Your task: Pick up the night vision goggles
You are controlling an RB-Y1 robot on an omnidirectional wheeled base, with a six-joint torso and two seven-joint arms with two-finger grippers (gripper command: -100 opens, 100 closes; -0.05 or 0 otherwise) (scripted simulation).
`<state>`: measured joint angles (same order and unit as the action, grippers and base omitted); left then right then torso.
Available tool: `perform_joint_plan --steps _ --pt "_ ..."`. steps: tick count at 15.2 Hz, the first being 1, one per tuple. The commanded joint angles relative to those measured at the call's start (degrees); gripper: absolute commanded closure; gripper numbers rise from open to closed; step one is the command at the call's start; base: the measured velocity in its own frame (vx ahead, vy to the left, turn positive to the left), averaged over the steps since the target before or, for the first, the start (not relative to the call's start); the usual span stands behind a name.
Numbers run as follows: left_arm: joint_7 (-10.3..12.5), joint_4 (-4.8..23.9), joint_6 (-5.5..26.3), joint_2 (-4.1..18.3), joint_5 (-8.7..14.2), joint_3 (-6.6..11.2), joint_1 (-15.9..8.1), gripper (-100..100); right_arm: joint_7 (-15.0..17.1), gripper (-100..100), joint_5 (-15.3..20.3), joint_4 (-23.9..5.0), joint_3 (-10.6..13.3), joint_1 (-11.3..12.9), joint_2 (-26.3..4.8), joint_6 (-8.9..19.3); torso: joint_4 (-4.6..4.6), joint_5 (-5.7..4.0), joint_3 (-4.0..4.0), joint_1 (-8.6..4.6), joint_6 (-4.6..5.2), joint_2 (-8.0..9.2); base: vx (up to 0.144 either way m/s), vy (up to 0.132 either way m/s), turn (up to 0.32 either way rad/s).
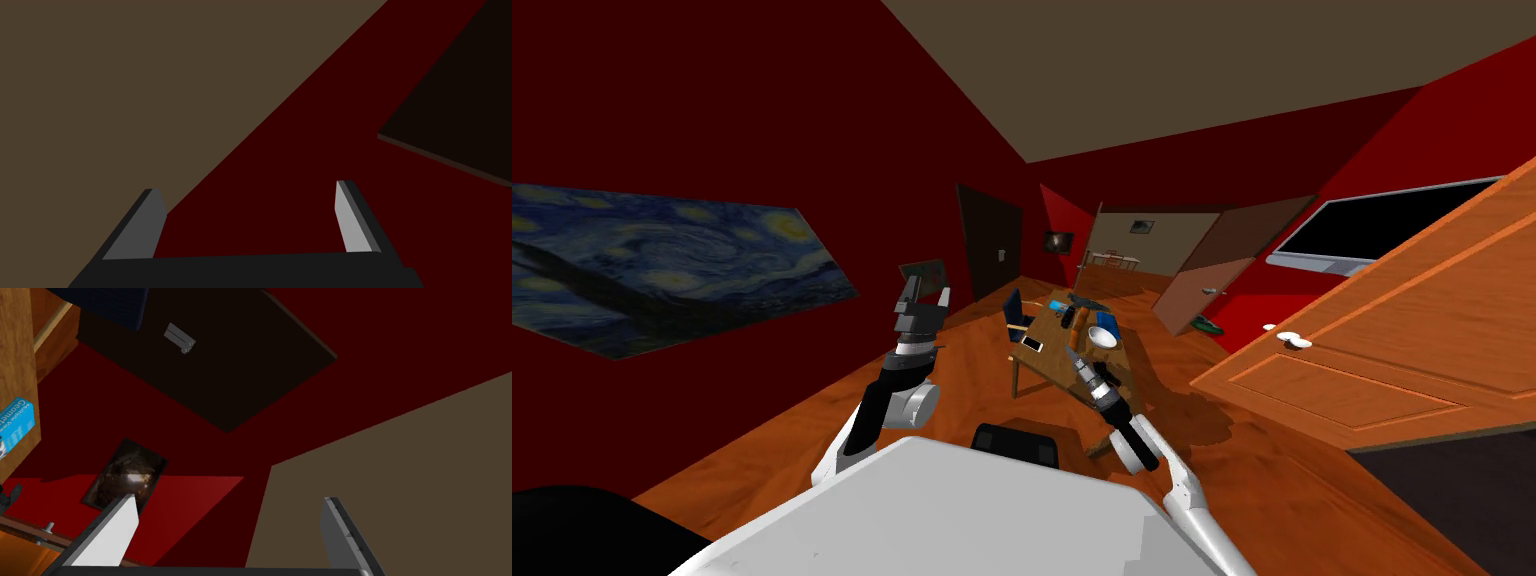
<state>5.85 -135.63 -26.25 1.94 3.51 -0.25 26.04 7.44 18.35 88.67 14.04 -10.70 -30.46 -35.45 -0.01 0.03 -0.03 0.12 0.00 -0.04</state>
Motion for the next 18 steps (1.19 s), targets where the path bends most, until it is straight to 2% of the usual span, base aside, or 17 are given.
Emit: perform_joint_plan --steps 1,3,4,6,7,9,10,12,13,14,16,17,18 --pt "0.0 0.0 0.0 0.0 0.0 0.00 0.0 0 0.0 -100 2.5 -2.9 1.7 1.9 -2.0 -0.1 0.00 0.00 0.00 0.00 0.00 0.00 0.023 0.027 0.136" --pt "0.0 0.0 0.0 0.0 0.0 0.00 0.0 0 0.0 -100 2.5 -4.7 1.7 1.9 -2.0 -0.1 -0.01 0.00 -0.02 0.01 -0.02 -0.04 0.027 0.022 0.088" --pt "0.0 0.0 0.0 0.0 0.0 0.00 0.0 0 -0.1 -100 4.7 -6.9 3.2 3.4 -3.7 -0.1 -0.01 0.00 -0.02 -0.01 0.00 -0.04 0.028 0.031 0.127" --pt "0.0 0.0 0.0 0.0 0.0 0.00 0.0 0 -0.1 -100 4.7 -8.3 3.2 3.4 -3.7 -0.1 -0.01 0.01 -0.03 0.03 -0.01 -0.06 0.030 0.028 0.088" --pt "0.0 0.0 0.0 0.0 0.0 0.00 0.0 0 -0.1 -100 6.9 -10.1 4.8 5.0 -5.3 -0.1 -0.01 0.00 -0.03 0.01 0.00 -0.05 0.035 0.031 0.123" --pt "0.0 0.0 0.0 0.0 0.0 0.00 0.0 0 -0.1 -100 6.9 -11.9 4.8 5.0 -5.3 -0.1 -0.02 0.00 -0.05 0.03 -0.02 -0.08 0.032 0.022 0.094" --pt "0.0 0.0 0.0 0.0 0.0 0.00 0.0 0 -0.2 -100 9.2 -13.6 6.4 6.5 -6.9 -0.2 -0.01 0.00 -0.03 0.00 0.00 -0.05 0.028 0.019 0.094" --pt "0.0 0.0 0.0 0.0 0.0 0.00 0.0 0 -0.2 -100 9.2 -15.6 6.4 6.5 -6.9 -0.2 -0.01 0.00 -0.03 0.00 -0.02 -0.06 0.029 0.019 0.098" --pt "0.0 0.0 0.0 0.0 0.0 0.00 0.0 0 -0.2 -100 9.2 -15.6 6.4 6.5 -6.9 -0.2 -0.01 0.00 -0.03 -0.02 0.00 -0.05 0.016 0.007 0.009" --pt "0.0 0.0 0.0 0.0 0.0 0.00 0.0 0 -0.3 -100 11.4 -17.8 7.9 8.1 -8.5 -0.2 -0.01 -0.01 -0.01 -0.04 0.01 -0.01 0.024 0.016 0.099" --pt "0.0 0.0 0.0 0.0 0.0 0.00 0.0 0 -0.3 -100 11.4 -19.2 7.9 8.1 -8.5 -0.2 -0.01 0.00 -0.02 -0.01 -0.01 -0.04 0.030 0.017 0.106" --pt "0.0 0.0 0.0 0.0 0.0 0.00 0.0 0 -0.3 -100 13.5 -20.8 9.5 9.6 -10.0 -0.2 -0.01 0.00 -0.02 -0.02 0.01 -0.03 0.035 0.021 0.101" --pt "0.0 0.0 0.0 0.0 0.0 0.00 0.0 0 -0.3 -100 13.5 -22.0 9.5 9.6 -10.0 -0.2 -0.01 0.00 -0.03 -0.02 -0.01 -0.06 0.039 0.019 0.115"
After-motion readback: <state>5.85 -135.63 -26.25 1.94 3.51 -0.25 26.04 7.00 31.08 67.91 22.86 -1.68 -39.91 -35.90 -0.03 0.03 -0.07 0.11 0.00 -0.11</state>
